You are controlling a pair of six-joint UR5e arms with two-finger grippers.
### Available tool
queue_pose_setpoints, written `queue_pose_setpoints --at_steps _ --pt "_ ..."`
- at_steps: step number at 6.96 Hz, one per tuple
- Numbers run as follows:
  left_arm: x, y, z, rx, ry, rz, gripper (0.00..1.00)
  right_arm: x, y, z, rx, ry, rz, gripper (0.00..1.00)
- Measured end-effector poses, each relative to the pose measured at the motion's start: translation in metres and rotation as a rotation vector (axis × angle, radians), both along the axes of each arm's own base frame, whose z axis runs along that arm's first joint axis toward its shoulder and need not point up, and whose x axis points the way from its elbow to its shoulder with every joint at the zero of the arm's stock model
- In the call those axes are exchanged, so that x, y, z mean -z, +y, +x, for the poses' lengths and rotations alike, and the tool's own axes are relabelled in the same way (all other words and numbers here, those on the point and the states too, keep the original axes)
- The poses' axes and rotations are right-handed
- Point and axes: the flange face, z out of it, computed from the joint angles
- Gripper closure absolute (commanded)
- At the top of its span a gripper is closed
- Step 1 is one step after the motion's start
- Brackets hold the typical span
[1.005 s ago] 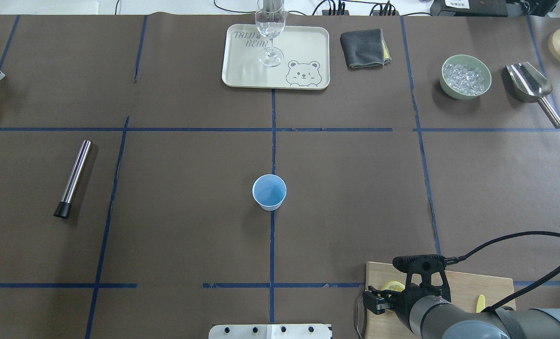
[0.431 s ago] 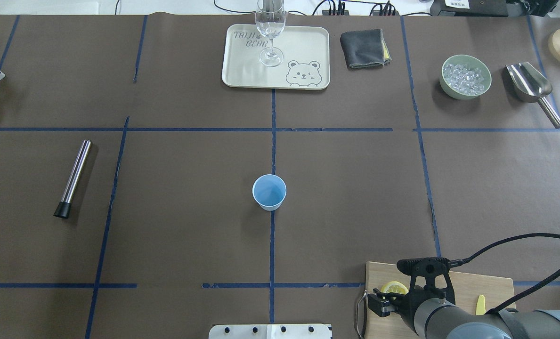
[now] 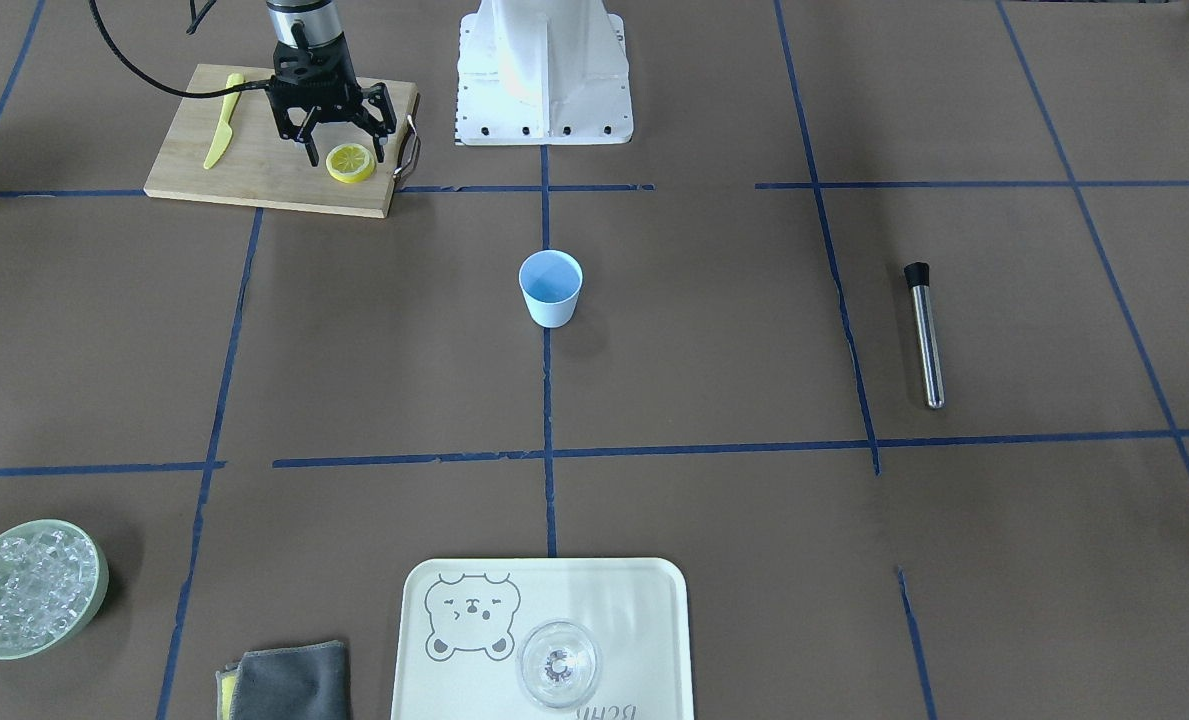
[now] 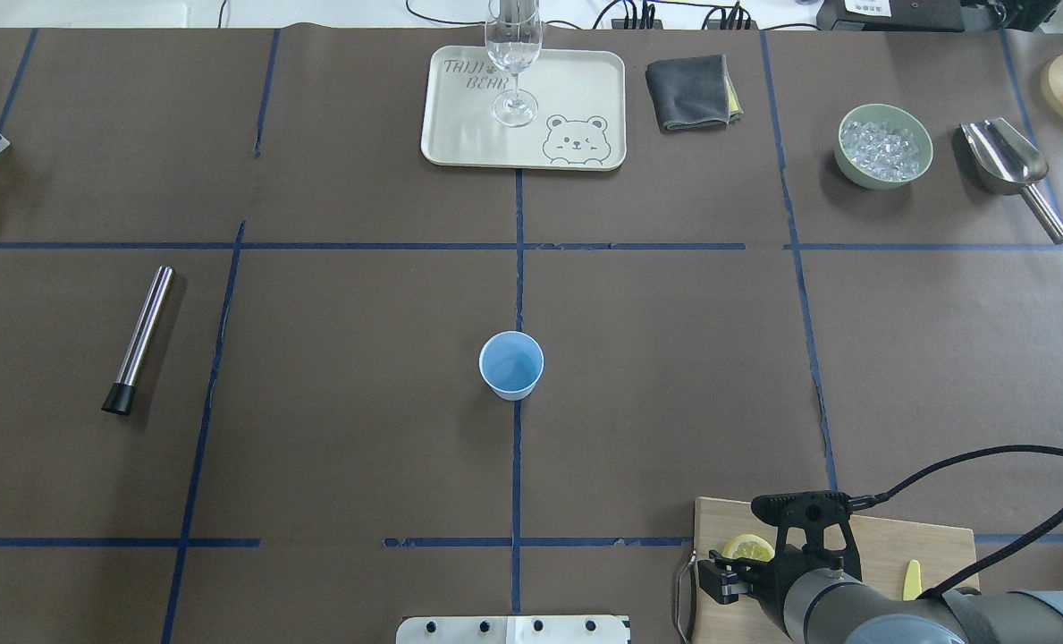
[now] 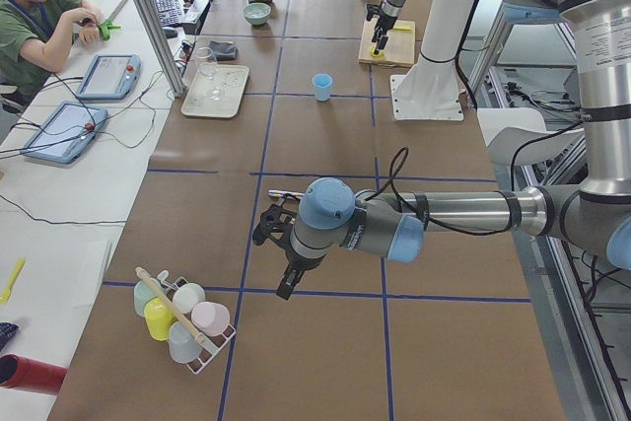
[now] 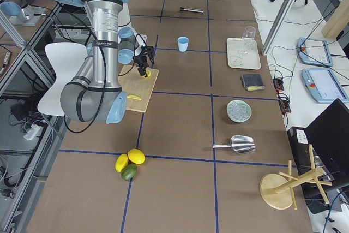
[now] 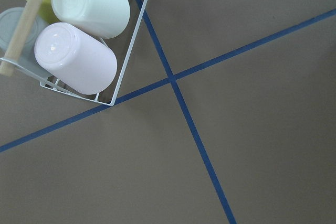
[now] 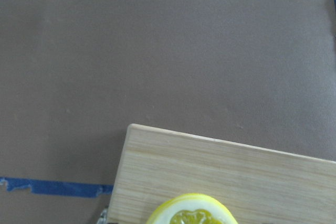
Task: Squeeze lemon into cup
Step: 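Close the right gripper on the yellow lemon slice and lift it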
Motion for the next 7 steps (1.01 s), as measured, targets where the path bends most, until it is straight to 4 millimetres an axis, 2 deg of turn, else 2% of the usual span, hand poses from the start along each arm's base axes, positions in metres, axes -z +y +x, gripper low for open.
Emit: queue_pose_setpoints --at_steps 2,4,7 --pt "-0.0006 0.0001 -0.0001 0.000 0.000 -0.001 0.00 -0.0015 0.0003 -0.0015 0.001 0.003 -0.001 0.28" --pt "-0.0002 0.0000 -0.0001 0.000 0.000 0.000 0.00 -0.0028 0.0005 -0.0023 0.002 0.005 -0.002 0.31" --pt "-0.0006 0.0001 -0.0001 0.000 0.000 -0.002 0.00 -0.0047 0.0006 -0.0031 0.003 0.008 -0.003 0.30"
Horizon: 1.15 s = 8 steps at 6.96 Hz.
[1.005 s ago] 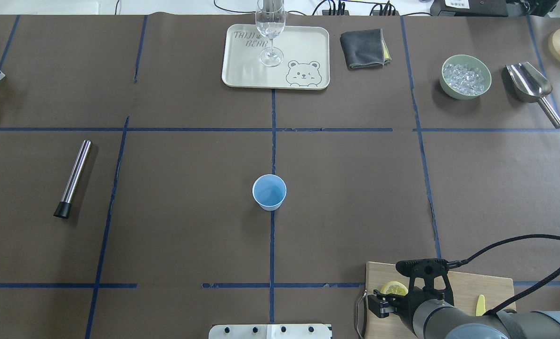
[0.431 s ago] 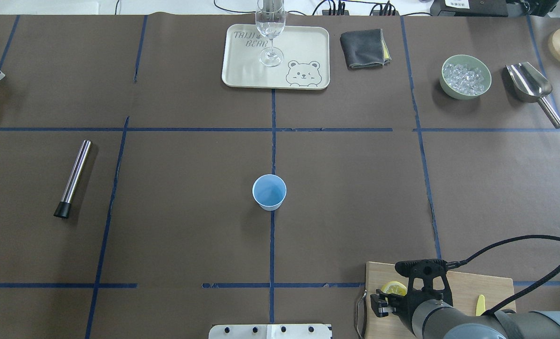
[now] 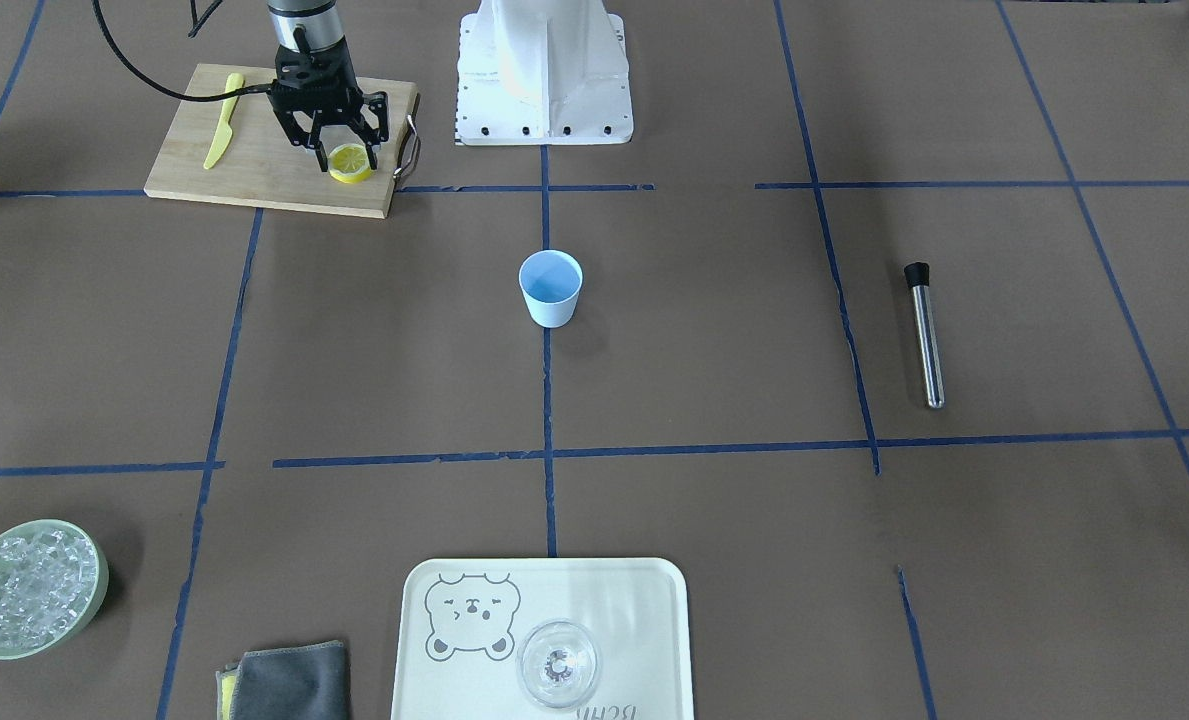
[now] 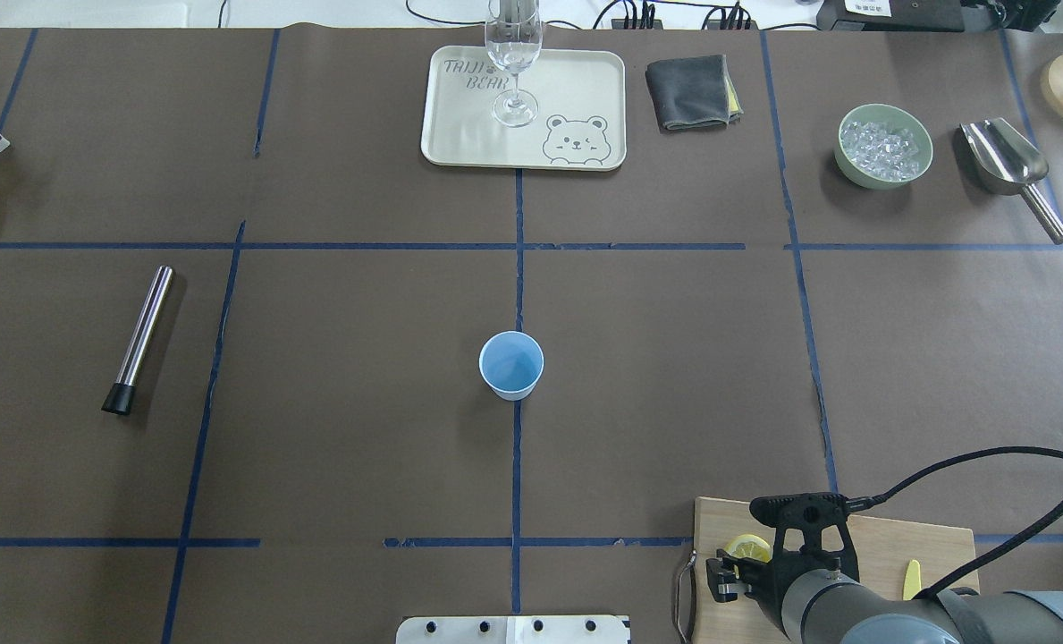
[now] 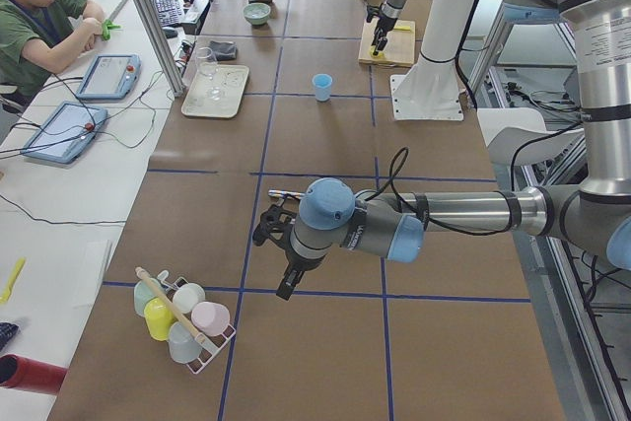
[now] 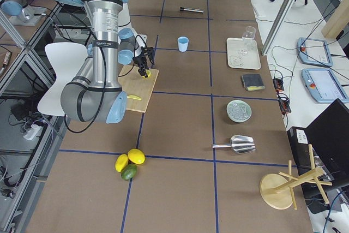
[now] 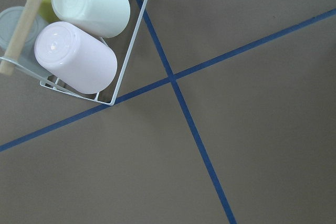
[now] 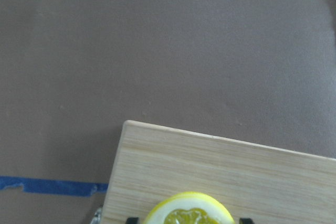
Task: Squeeze lemon into cup
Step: 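Close the right gripper on the yellow lemon slice and lift it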
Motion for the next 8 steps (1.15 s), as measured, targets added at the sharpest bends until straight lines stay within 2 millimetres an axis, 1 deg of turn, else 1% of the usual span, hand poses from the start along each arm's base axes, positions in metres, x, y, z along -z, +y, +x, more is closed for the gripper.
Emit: queue_pose_setpoints --at_steps 1,4,5,6,8 --pt "-0.0007 0.0008 0.0000 0.000 0.000 -0.002 0.00 -0.0008 -0.0003 0.0004 0.000 0.002 -0.001 0.25" --pt "-0.0029 0.0033 0.0002 0.000 0.000 -0.007 0.00 -0.0039 0.0000 -0.0002 0.002 0.008 -0.002 0.25" --pt "-0.0031 0.0035 0.0003 0.000 0.000 -0.007 0.00 -0.0042 0.0005 -0.0011 0.003 0.009 -0.002 0.26" --pt "-0.0031 0.0035 0.0005 -0.001 0.000 -0.007 0.00 -0.0043 0.0008 -0.0020 0.003 0.009 -0.002 0.42" --pt "-0.0028 0.0032 0.0005 -0.001 0.000 -0.007 0.00 -0.0035 0.0009 -0.0029 0.003 0.007 -0.002 0.93"
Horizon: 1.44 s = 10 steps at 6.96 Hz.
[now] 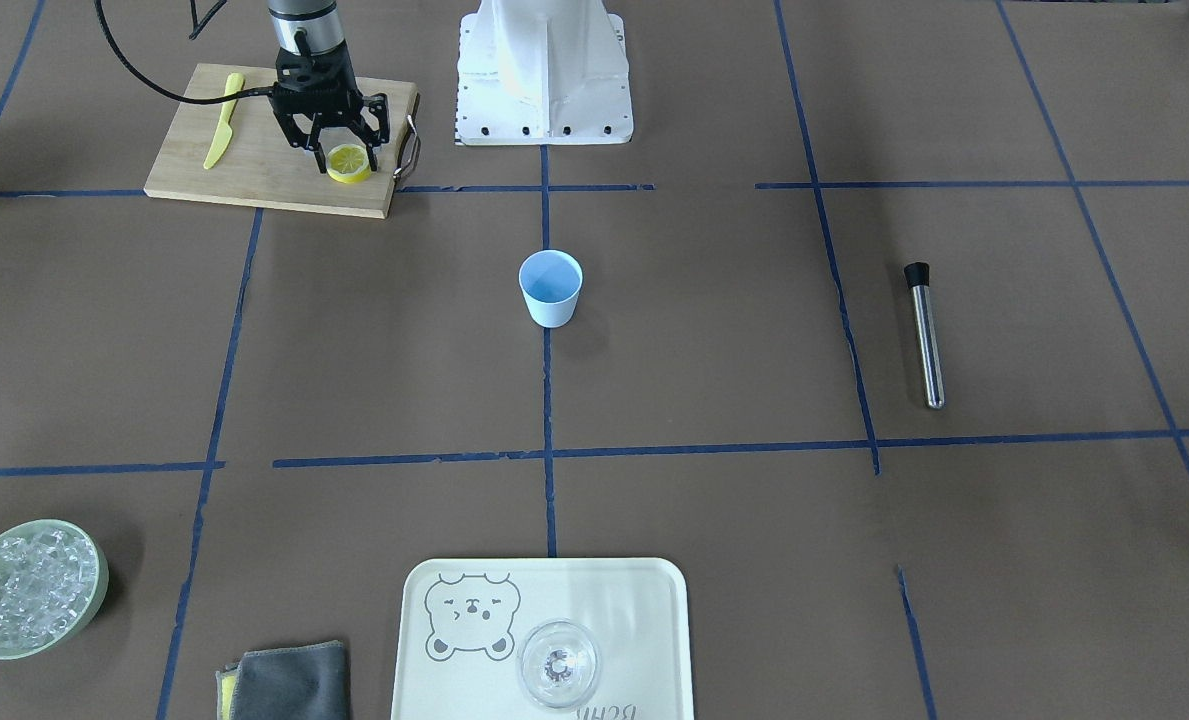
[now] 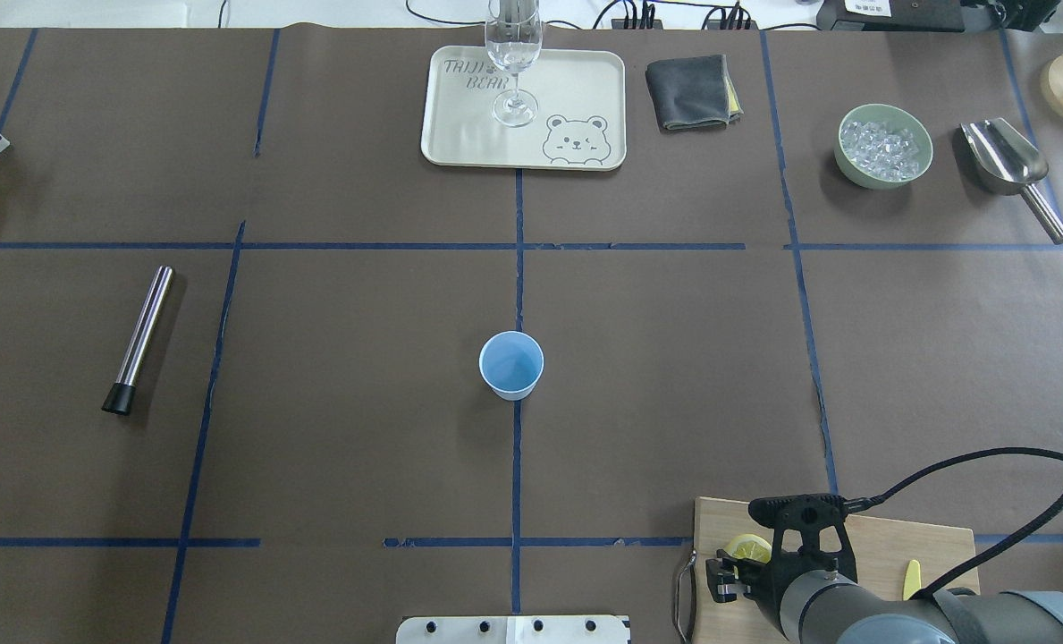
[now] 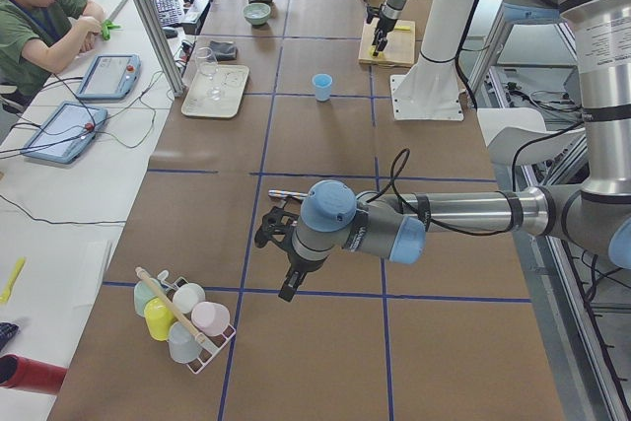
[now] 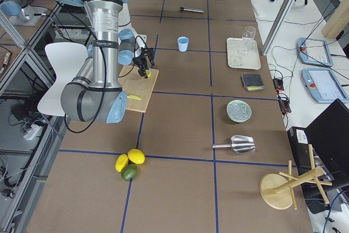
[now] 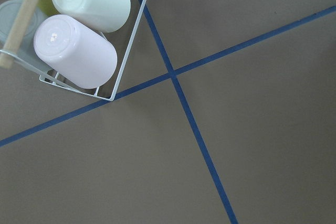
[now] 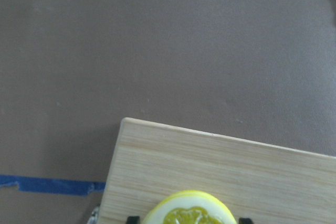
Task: Squeeze lemon into cup
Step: 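Close the right gripper on the yellow lemon slice and lift it, then carry the lemon slice with the right gripper over the blue cup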
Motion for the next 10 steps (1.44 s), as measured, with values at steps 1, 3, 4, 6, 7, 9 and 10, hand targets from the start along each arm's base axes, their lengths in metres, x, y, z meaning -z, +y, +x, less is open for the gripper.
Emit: queue_pose_setpoints --at_steps 1,3,4,6,7,9,10 --pt "0.000 0.000 0.000 0.001 0.000 0.001 0.00 0.000 0.000 0.000 0.000 0.001 -0.001 1.00" --pt "0.001 0.000 0.000 0.000 0.000 0.001 0.00 0.004 -0.002 0.002 -0.002 -0.007 -0.002 1.00" --pt "0.001 0.000 0.000 0.000 0.000 0.001 0.00 0.013 -0.002 0.007 -0.001 -0.028 -0.006 1.00" --pt "0.000 0.000 0.000 0.001 0.000 -0.001 0.00 0.034 -0.003 0.020 0.001 -0.068 -0.012 1.00" --pt "0.000 0.000 0.000 0.001 -0.001 -0.002 0.00 0.045 -0.005 0.027 -0.001 -0.089 -0.014 1.00" --pt "-0.001 0.000 0.000 0.001 0.000 -0.003 0.00 0.067 -0.019 0.045 -0.015 -0.104 -0.040 1.00" --pt "0.000 0.000 0.000 0.001 0.000 -0.003 0.00 0.079 -0.028 0.051 -0.021 -0.105 -0.059 1.00"
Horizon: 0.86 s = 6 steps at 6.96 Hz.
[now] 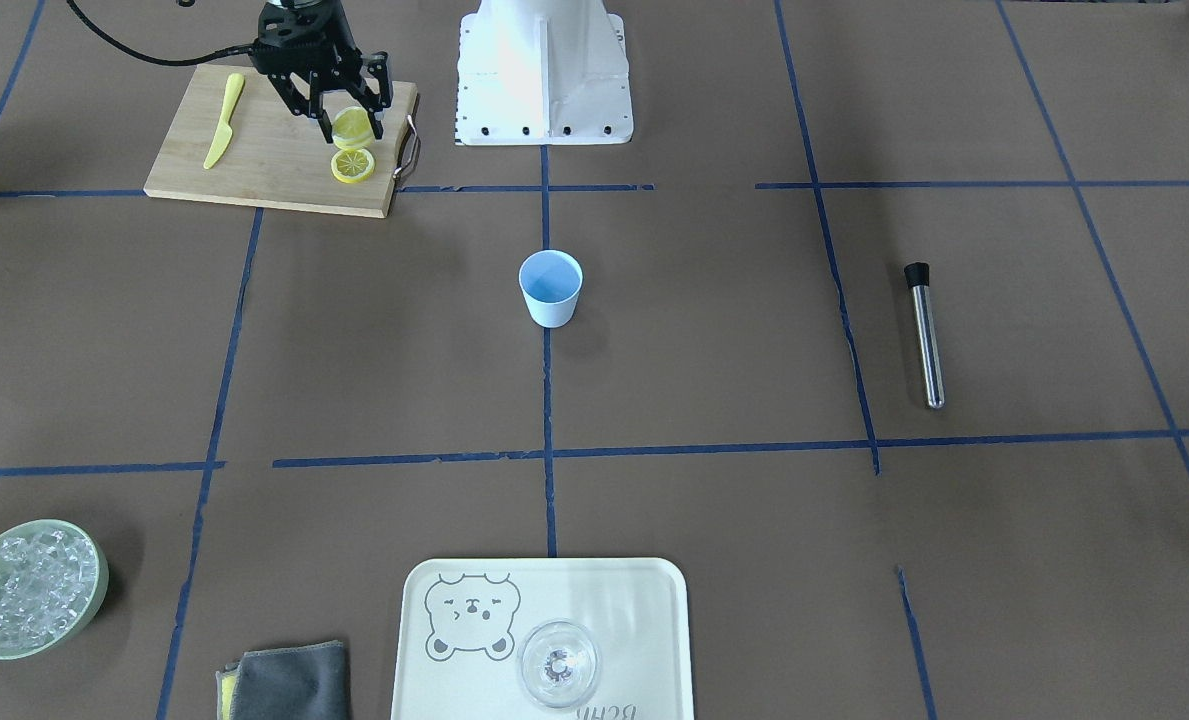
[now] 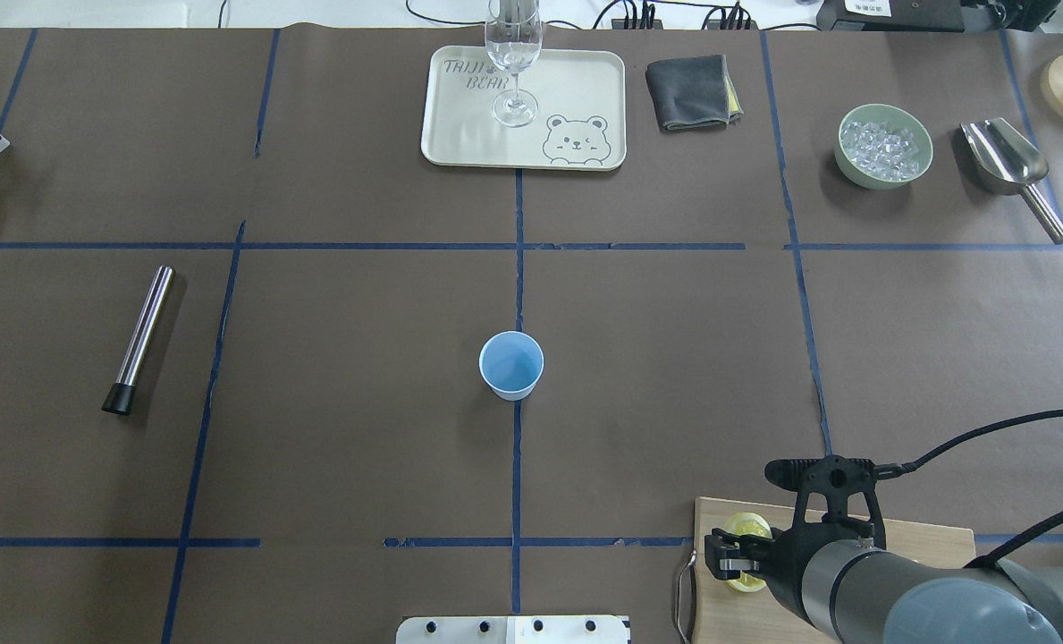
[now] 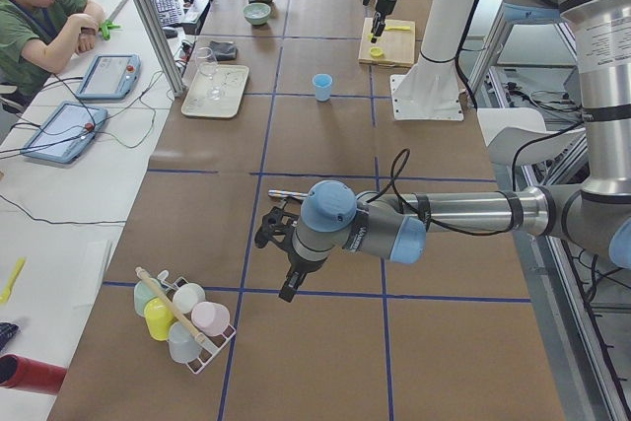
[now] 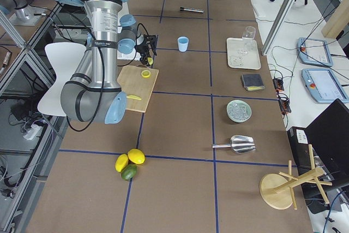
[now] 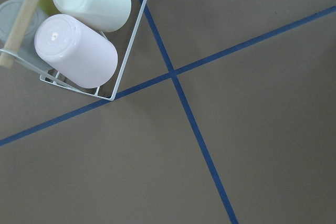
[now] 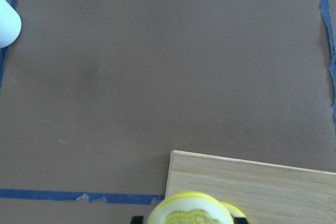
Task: Squeeze lemon into cup
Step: 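Carry the lemon slice with the right gripper over the blue cup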
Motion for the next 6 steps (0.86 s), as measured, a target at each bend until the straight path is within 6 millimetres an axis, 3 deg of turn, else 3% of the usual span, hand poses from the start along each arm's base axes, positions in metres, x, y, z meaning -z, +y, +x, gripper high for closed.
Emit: queue_pose_setpoints --at_steps 2,6 --pt "-0.001 0.001 0.000 0.000 0.000 -0.002 0.00 0.033 -0.025 -0.010 -0.010 0.000 -0.037 1.00" --pt "-0.002 0.003 0.000 0.002 -0.001 -0.005 0.00 0.129 -0.101 -0.049 -0.052 0.031 -0.068 1.00"
